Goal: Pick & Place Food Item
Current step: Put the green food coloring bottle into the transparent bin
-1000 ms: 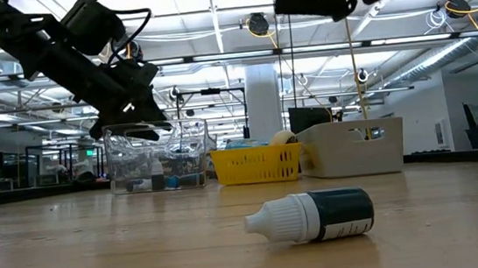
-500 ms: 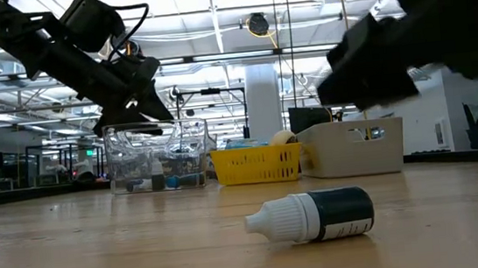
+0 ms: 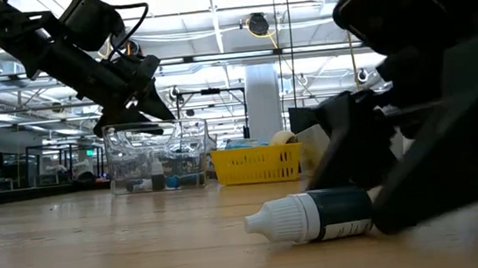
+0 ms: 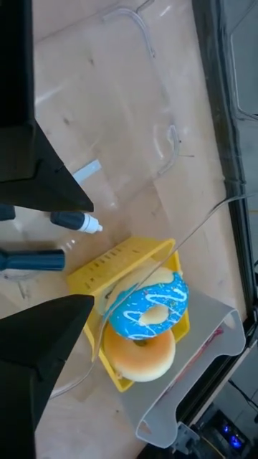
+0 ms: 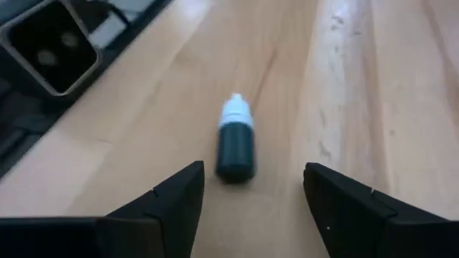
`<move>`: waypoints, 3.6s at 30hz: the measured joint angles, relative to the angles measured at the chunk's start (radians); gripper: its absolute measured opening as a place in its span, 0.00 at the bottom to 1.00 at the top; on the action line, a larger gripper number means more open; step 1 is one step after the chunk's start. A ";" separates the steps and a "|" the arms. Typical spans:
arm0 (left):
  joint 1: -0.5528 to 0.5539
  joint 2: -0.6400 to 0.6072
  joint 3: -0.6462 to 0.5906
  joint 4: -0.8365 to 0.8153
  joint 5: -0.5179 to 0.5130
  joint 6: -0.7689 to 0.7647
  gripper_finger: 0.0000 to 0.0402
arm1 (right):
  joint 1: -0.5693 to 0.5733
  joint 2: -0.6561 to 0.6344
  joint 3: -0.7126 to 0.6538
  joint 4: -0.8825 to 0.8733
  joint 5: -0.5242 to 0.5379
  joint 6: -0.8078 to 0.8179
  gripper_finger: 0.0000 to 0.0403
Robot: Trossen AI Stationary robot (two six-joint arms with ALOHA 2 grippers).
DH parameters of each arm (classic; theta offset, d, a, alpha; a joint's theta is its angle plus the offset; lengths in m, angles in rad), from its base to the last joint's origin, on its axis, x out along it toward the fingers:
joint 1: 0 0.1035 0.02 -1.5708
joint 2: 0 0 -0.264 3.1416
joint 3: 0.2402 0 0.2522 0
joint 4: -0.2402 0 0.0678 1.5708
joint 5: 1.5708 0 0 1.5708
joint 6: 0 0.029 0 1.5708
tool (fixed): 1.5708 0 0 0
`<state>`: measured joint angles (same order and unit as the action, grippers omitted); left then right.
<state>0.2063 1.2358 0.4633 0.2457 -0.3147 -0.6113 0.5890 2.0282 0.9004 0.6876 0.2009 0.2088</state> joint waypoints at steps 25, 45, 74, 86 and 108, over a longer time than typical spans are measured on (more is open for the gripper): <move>0.000 0.000 0.000 0.055 -0.001 0.004 0.50 | -0.014 0.030 0.028 -0.014 -0.024 -0.040 0.51; 0.000 0.000 0.000 0.075 0.026 0.003 0.50 | -0.029 -0.006 0.026 -0.019 0.006 -0.246 0.11; -0.304 0.091 0.023 0.522 0.200 0.147 0.50 | -0.243 -0.391 0.026 -0.227 0.532 -0.644 0.12; -0.338 0.277 0.134 0.572 0.176 0.241 0.50 | -0.275 -0.393 0.026 -0.189 0.528 -0.644 0.12; -0.315 0.317 0.176 0.564 0.194 0.269 0.16 | -0.273 -0.393 0.026 -0.194 0.500 -0.638 0.14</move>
<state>-0.1087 1.5532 0.6392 0.8096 -0.1209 -0.3426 0.3160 1.6352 0.9264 0.4940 0.7008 -0.4293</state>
